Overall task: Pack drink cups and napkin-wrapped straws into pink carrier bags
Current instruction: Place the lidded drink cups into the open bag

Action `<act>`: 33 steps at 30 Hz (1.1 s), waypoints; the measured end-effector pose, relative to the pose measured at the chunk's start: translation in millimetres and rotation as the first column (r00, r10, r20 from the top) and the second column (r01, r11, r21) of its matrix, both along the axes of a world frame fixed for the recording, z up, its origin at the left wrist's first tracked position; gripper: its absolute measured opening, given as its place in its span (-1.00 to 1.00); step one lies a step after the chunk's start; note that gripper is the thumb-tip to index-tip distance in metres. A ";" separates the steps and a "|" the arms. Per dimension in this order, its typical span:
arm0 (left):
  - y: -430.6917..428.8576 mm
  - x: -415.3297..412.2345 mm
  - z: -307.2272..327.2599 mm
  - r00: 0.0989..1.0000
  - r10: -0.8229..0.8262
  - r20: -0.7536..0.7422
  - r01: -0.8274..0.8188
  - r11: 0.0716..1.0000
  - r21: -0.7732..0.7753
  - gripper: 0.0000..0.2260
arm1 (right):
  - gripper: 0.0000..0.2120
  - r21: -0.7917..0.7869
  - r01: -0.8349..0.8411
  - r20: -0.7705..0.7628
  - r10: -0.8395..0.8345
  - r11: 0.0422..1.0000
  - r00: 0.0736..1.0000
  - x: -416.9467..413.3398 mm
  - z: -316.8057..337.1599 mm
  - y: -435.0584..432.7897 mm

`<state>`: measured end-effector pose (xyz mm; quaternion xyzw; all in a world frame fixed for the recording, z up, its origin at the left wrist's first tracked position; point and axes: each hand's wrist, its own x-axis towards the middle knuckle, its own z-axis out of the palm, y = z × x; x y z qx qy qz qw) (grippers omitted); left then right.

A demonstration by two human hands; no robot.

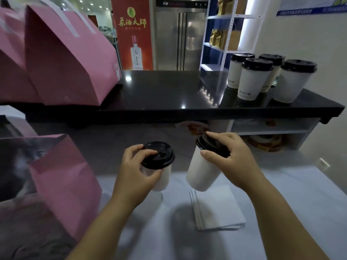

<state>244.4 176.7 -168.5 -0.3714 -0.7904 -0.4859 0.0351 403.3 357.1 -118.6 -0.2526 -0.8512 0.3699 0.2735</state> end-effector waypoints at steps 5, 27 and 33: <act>-5.8 5.0 -30.8 1.000 -0.019 0.025 0.022 0.988 -0.152 -0.63 | -0.45 -0.006 -0.019 0.067 0.019 1.000 0.998 -0.8 -14.4 -9.7; -76.7 -14.2 146.5 0.919 -0.078 -0.387 0.030 0.991 -0.128 -0.64 | -0.47 0.069 -0.138 -0.270 0.151 0.988 0.951 -54.5 49.3 -37.4; -145.8 -36.6 183.6 0.905 -0.011 -0.426 -0.016 0.998 -0.060 -0.74 | -0.52 0.060 -0.323 -0.398 0.319 0.945 0.860 -87.5 80.9 -87.3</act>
